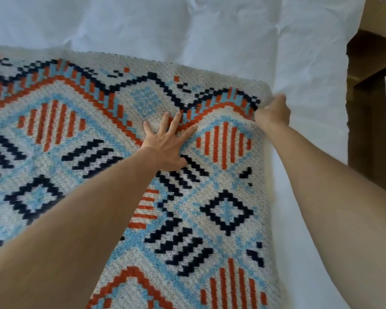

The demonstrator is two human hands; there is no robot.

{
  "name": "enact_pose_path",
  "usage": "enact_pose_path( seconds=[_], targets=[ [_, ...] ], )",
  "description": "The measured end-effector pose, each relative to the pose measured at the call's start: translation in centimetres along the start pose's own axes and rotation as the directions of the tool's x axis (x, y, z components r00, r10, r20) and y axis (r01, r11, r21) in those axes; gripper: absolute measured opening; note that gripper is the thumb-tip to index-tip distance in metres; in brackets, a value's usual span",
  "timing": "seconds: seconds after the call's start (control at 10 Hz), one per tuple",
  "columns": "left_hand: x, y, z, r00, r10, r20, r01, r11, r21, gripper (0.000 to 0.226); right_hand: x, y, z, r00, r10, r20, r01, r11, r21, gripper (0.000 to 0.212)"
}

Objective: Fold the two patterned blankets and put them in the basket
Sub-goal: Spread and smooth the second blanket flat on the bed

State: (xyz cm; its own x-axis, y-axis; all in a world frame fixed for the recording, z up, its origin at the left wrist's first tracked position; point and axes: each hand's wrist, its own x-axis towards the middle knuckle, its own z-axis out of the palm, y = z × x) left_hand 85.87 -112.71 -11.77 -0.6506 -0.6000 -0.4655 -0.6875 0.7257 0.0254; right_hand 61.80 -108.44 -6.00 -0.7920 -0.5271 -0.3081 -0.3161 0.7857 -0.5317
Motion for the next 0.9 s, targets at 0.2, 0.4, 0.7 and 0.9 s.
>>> enact_pose_path(
  seconds=[0.2,0.4,0.7,0.9],
  targets=[
    [0.5,-0.1,1.4,0.994,0.027,-0.105,-0.029,0.999,-0.018,0.091,1.7,0.8,0.7,0.842,-0.479,-0.248,0.362,0.843,-0.397,0.038],
    [1.3,0.2,2.1,0.999,-0.006,-0.045,0.006,1.0,0.012,0.092,2.9,2.7,2.3,0.988,-0.099,-0.115,0.095,0.995,-0.041,0.059],
    [1.8,0.6,0.7,0.995,-0.036,0.094,0.033,0.999,0.035,0.096,4.6,-1.8,0.8,0.957,-0.221,-0.19,0.226,0.974,0.003,0.031],
    [1.7,0.7,0.5,0.994,-0.047,0.103,0.044,0.998,0.038,0.096,3.5,-2.7,-1.8,0.696,-0.633,-0.34,0.596,0.773,-0.22,0.045]
  ],
)
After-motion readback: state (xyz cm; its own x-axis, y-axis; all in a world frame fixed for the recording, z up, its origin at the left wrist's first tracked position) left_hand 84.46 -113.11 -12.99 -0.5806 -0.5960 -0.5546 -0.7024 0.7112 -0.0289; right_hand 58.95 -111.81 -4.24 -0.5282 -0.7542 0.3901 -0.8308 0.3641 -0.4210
